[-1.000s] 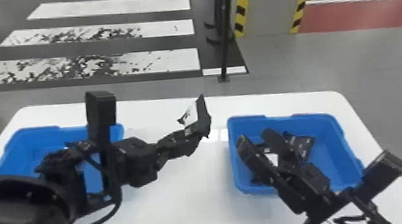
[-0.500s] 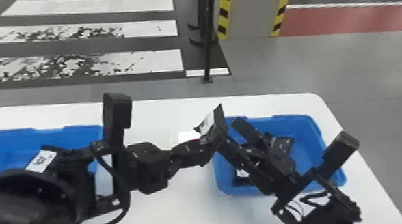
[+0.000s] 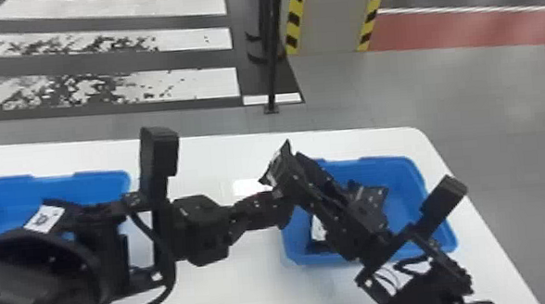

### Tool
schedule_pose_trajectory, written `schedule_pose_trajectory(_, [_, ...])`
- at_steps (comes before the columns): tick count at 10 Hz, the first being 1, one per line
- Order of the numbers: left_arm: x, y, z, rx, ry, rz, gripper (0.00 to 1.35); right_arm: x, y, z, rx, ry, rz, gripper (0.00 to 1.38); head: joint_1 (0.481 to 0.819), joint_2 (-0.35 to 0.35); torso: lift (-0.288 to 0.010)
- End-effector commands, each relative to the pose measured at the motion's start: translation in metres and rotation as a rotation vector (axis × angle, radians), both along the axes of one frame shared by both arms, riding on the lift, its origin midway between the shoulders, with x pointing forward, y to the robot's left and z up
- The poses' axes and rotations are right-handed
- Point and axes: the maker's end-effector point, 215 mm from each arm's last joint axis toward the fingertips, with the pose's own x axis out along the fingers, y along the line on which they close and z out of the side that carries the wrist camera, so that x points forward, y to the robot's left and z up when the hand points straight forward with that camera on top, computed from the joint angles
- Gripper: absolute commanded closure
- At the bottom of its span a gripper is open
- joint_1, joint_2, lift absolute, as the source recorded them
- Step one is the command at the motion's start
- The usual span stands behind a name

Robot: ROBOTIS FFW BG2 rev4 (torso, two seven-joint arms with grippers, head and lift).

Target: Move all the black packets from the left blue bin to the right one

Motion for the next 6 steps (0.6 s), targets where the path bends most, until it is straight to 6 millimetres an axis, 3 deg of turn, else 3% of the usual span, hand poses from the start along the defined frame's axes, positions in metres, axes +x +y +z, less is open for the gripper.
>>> schedule_pose_trajectory(1, [-0.001,-0.001,0.001,-0.008,0.000,-0.003,1.21,0.000,-0.001,0.001,-0.001,-0.006,-0.005,1.28,0.695,-0.140,-0.146])
schedule_pose_trajectory(4, [0.001,0.000,0.006,-0.024,-0.012,0.005,1.21,-0.003,0.001,-0.003,0.001,0.000,0.001,1.28,0.695,-0.142,-0.146])
schedule_pose_trajectory(5, [0.004,0.002,0.008,-0.045,-0.021,0.017,1.05,-0.003,-0.001,-0.003,0.004,0.000,-0.003,1.28,0.695,-0.140,-0.146])
schedule_pose_trajectory(6, [0.006,0.010,0.004,-0.058,-0.010,0.042,0.71,0.001,-0.010,-0.001,-0.003,-0.005,-0.020,1.28,0.695,-0.139,-0.146])
